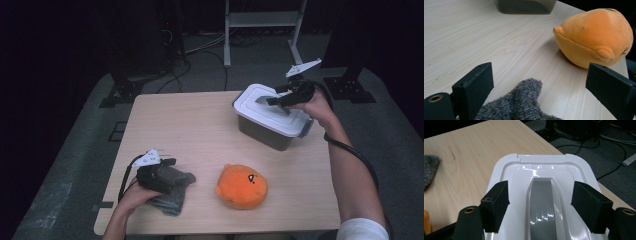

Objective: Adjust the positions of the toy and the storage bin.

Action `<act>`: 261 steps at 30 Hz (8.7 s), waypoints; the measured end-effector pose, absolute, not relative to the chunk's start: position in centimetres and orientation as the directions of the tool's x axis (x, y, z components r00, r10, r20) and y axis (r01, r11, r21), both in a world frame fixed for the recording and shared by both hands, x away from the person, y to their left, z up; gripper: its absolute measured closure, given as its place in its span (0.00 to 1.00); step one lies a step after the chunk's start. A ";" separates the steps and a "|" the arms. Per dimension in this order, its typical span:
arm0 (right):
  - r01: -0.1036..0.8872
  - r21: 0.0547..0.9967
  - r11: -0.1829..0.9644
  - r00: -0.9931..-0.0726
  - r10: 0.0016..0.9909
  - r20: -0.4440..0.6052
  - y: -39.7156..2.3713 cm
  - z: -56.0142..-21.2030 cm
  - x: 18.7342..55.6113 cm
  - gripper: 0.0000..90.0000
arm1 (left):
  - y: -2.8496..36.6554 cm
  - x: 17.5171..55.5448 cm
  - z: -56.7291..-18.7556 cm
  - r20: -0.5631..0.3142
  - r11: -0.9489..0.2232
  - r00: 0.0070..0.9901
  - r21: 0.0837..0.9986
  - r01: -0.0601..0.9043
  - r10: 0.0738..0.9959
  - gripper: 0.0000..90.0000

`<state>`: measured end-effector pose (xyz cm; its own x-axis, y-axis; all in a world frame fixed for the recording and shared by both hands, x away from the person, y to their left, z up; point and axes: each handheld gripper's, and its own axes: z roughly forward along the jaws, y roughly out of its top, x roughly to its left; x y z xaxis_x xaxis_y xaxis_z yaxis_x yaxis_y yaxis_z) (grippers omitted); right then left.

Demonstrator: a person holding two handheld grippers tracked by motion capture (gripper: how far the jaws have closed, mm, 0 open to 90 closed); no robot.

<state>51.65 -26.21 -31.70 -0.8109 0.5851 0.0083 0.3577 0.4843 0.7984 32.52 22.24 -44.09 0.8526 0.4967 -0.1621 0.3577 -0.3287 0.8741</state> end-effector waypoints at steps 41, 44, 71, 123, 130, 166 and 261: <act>0.310 0.804 0.508 -0.885 0.463 0.049 -24.3 -33.6 51.0 0.73 | 22.0 31.9 -44.4 -0.176 -0.345 0.855 0.861 0.374 0.487 0.08; 0.297 0.803 0.517 -0.897 0.440 0.048 -23.5 -33.6 50.6 0.73 | 22.0 31.9 -44.3 -0.175 -0.346 0.857 0.862 0.371 0.484 0.08; 0.186 0.802 0.567 -0.970 0.236 0.058 -16.9 -33.6 49.0 0.73 | 22.1 31.6 -44.4 -0.174 -0.347 0.856 0.860 0.373 0.487 0.05; 0.140 0.839 0.526 -0.977 0.211 0.031 -18.3 -30.4 46.2 0.73 | 21.8 31.4 -44.3 -0.169 -0.356 0.862 0.860 0.366 0.478 0.05; 0.158 0.843 0.514 -0.962 0.272 0.015 -22.1 -29.1 44.1 0.73 | 21.9 31.4 -44.3 -0.160 -0.356 0.861 0.863 0.359 0.482 0.05; 0.304 0.842 0.445 -0.871 0.488 0.056 -35.8 -32.0 36.8 0.73 | 21.9 31.2 -44.2 -0.159 -0.351 0.854 0.863 0.364 0.495 0.04; 0.457 0.803 0.383 -0.823 0.524 0.219 -37.6 -45.0 33.3 0.72 | 21.8 31.2 -44.2 -0.162 -0.353 0.858 0.862 0.364 0.488 0.03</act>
